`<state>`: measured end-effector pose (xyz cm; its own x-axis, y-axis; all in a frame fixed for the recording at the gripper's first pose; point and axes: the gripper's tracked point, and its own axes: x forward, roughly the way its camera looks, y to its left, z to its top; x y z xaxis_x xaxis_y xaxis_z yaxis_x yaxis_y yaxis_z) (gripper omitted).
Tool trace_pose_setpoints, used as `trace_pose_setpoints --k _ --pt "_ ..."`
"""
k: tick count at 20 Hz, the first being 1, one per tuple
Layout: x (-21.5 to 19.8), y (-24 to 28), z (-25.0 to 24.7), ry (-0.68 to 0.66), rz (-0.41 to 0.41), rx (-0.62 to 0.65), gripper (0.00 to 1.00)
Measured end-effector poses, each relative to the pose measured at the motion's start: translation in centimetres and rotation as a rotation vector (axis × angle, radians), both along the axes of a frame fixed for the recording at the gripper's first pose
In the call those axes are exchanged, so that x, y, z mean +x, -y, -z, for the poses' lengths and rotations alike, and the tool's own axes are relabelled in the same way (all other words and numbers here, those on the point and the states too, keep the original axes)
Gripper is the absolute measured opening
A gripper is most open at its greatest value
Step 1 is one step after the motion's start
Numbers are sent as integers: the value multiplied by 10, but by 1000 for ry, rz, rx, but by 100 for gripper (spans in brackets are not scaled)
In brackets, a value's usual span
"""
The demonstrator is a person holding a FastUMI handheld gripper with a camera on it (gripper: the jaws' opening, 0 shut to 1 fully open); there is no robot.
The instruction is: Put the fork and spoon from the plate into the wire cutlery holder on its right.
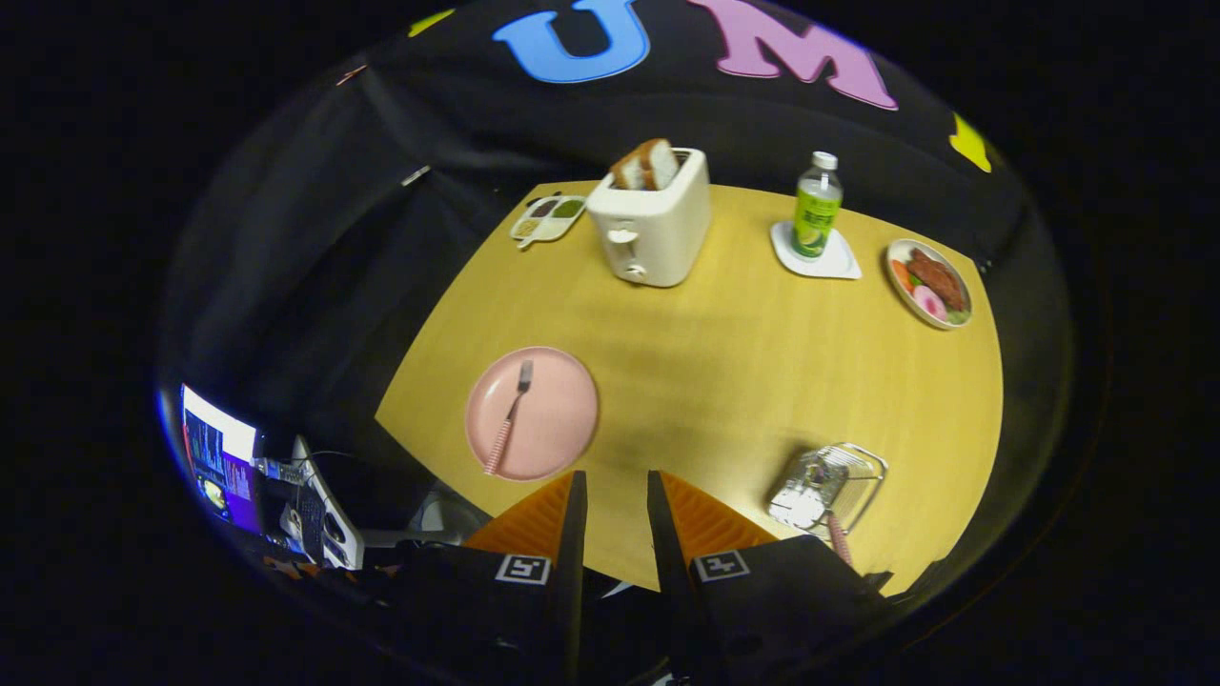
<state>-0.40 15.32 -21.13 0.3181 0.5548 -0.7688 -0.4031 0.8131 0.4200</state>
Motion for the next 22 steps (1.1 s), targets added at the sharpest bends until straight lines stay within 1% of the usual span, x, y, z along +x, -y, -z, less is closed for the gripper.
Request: trace_pose_setpoints --k 3,5,6,9,11,14,18,22 --pt "-14 -68 12 -24 -113 8 40" --pt "-25 -100 33 -46 -162 -2 40" --pt "-27 -112 41 -64 -174 -16 40" --pt "-29 -146 69 -139 -184 -54 40" --pt "-30 -173 82 -185 -185 -47 40" --pt "-31 -197 109 -245 -187 -81 40" --pt "-37 -209 138 -295 -174 -135 40" --pt "-39 -212 161 -317 -167 -191 40"
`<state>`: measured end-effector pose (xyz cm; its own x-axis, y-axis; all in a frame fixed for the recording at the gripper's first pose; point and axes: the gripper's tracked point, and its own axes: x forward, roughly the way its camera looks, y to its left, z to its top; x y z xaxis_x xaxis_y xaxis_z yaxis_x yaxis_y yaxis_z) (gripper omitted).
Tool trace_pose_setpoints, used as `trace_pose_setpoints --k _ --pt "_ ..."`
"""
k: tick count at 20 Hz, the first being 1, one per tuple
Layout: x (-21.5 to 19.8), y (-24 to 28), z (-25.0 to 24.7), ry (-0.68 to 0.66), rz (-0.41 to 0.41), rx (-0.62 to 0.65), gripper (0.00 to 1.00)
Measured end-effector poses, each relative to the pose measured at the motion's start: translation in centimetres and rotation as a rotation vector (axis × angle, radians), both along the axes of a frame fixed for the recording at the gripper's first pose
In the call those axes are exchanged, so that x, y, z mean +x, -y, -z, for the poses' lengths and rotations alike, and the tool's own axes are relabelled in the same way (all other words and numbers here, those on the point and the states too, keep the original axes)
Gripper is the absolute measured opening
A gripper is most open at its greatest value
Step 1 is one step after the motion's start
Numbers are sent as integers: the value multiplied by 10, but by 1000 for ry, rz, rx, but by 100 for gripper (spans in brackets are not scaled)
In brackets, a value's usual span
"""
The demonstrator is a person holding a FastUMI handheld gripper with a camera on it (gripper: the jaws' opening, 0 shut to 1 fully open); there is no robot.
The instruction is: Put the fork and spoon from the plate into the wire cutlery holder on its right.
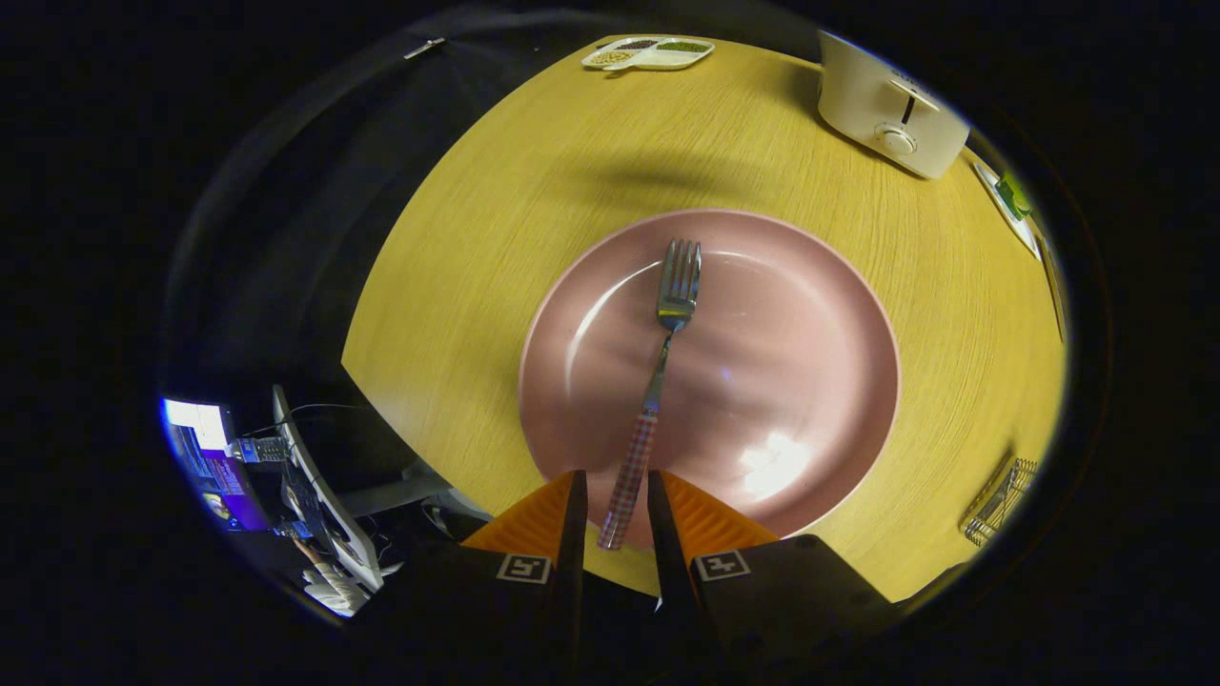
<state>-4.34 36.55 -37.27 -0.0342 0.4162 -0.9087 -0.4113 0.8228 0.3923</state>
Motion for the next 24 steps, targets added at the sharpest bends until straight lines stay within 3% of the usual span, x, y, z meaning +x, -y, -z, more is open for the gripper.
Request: trace_pose_setpoints --k 2,3,5,7,16,24 --pt "-3 3 9 -12 -11 -27 33" --pt "-2 2 10 -18 1 -18 23" --pt "5 5 5 -7 23 12 14" --pt "12 13 -1 -6 46 32 10" --pt "36 82 -93 61 93 217 10" --pt "47 225 -150 170 214 208 10"
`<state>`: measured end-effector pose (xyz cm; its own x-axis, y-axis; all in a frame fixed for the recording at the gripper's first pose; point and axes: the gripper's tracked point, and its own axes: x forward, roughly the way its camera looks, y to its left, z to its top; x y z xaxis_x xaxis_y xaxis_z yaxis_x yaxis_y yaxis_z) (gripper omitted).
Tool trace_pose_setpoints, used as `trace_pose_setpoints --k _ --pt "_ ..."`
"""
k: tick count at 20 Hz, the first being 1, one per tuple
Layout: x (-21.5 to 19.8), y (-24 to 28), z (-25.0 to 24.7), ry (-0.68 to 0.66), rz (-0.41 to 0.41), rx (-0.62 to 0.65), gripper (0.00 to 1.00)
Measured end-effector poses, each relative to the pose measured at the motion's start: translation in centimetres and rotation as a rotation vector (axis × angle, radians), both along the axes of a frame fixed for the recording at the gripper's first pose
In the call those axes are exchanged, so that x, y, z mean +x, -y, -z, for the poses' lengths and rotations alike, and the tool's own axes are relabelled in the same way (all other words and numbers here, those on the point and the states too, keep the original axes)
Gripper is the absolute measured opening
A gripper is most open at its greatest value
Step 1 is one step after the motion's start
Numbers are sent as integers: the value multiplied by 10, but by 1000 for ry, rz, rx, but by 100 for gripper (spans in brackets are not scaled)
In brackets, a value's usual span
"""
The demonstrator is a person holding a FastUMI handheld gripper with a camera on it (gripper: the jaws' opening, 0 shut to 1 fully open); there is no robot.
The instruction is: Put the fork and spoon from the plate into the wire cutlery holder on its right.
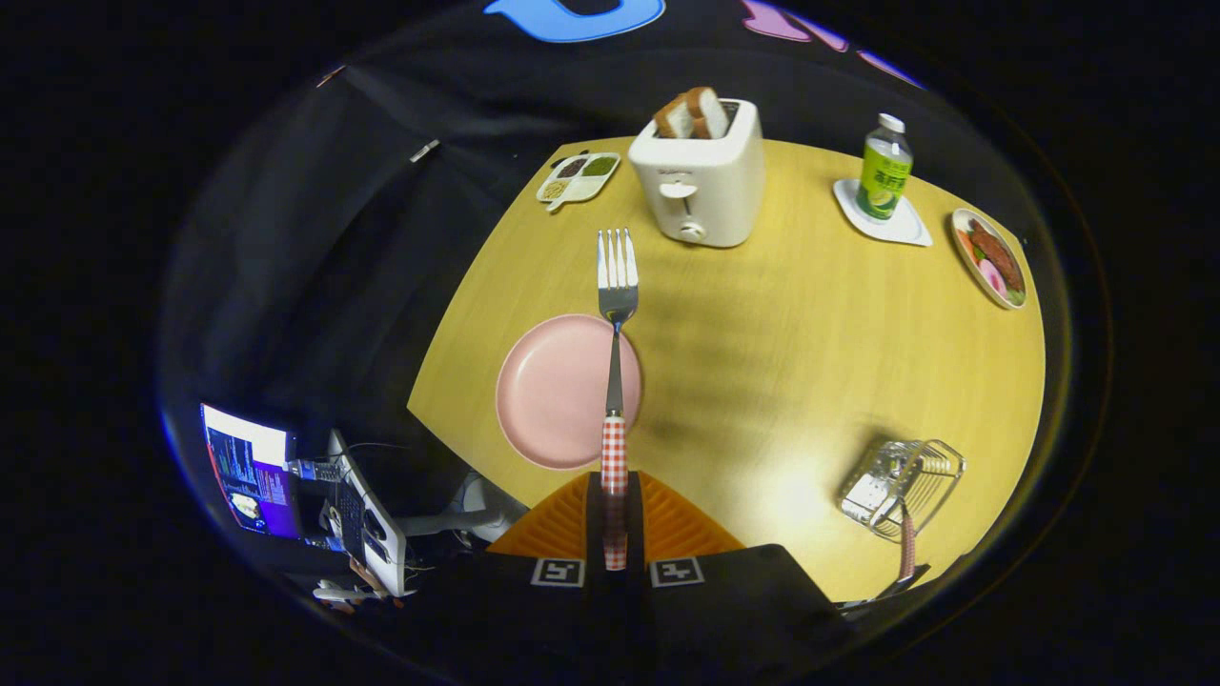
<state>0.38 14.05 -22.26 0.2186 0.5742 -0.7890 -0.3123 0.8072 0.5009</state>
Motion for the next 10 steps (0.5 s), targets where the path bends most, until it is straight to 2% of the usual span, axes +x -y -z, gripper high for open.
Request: trace_pose_setpoints --k 6,10 --pt "-24 117 12 -52 129 -71 10" --pt "-52 180 38 -149 160 -148 10"
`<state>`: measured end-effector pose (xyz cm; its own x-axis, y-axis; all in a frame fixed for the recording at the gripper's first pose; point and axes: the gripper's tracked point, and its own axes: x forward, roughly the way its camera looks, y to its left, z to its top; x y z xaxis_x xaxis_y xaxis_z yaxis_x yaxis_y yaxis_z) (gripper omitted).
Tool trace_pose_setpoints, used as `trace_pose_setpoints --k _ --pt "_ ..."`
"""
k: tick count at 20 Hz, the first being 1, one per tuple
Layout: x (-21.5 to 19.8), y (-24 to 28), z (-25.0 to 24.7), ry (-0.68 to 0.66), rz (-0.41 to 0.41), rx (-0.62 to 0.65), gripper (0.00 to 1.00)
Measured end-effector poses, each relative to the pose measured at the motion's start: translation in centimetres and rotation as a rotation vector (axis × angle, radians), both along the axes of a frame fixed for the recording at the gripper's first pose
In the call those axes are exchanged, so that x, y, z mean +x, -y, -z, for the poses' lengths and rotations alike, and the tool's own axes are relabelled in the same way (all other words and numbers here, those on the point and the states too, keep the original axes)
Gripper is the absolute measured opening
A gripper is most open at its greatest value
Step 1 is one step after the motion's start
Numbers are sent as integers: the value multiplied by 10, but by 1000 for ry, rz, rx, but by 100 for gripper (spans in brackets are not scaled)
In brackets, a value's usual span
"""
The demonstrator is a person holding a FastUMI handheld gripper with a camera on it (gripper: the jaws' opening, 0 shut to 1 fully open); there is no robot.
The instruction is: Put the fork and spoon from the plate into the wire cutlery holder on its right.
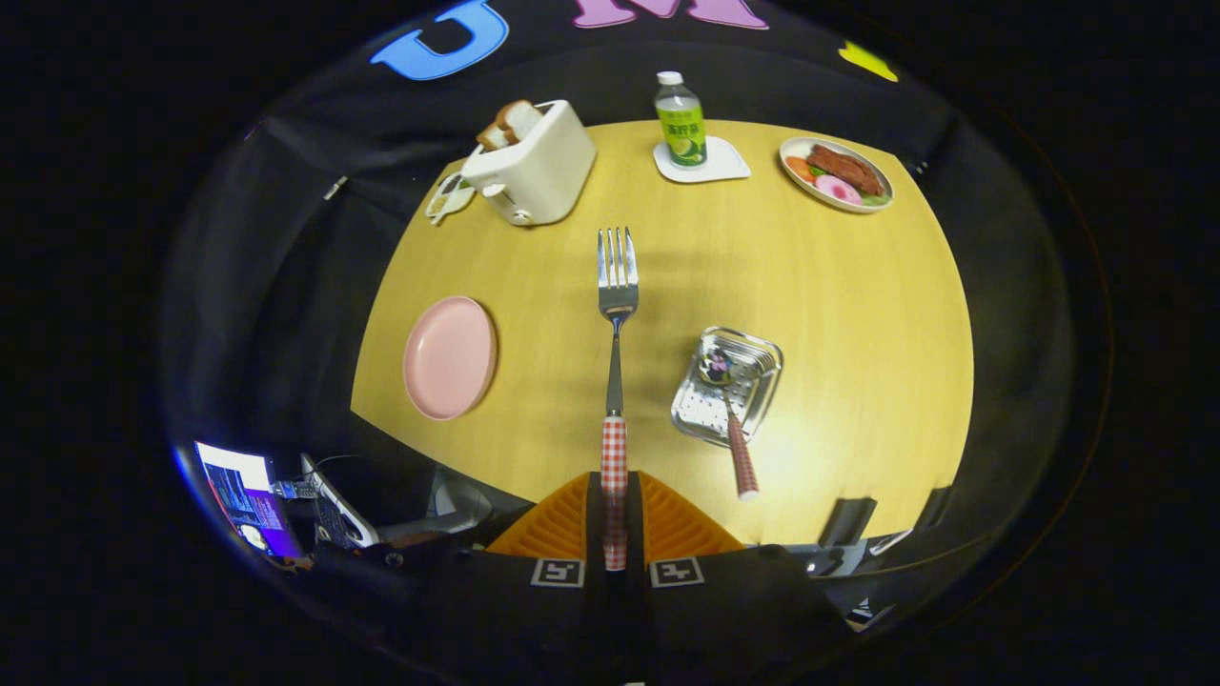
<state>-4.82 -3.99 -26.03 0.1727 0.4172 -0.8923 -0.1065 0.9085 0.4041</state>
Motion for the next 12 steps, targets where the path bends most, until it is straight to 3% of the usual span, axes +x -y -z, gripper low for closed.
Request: trace_pose_setpoints --k 4,12 --pt "-25 45 22 -137 -66 -93 10" --pt "-26 50 35 -387 -241 -89 10"
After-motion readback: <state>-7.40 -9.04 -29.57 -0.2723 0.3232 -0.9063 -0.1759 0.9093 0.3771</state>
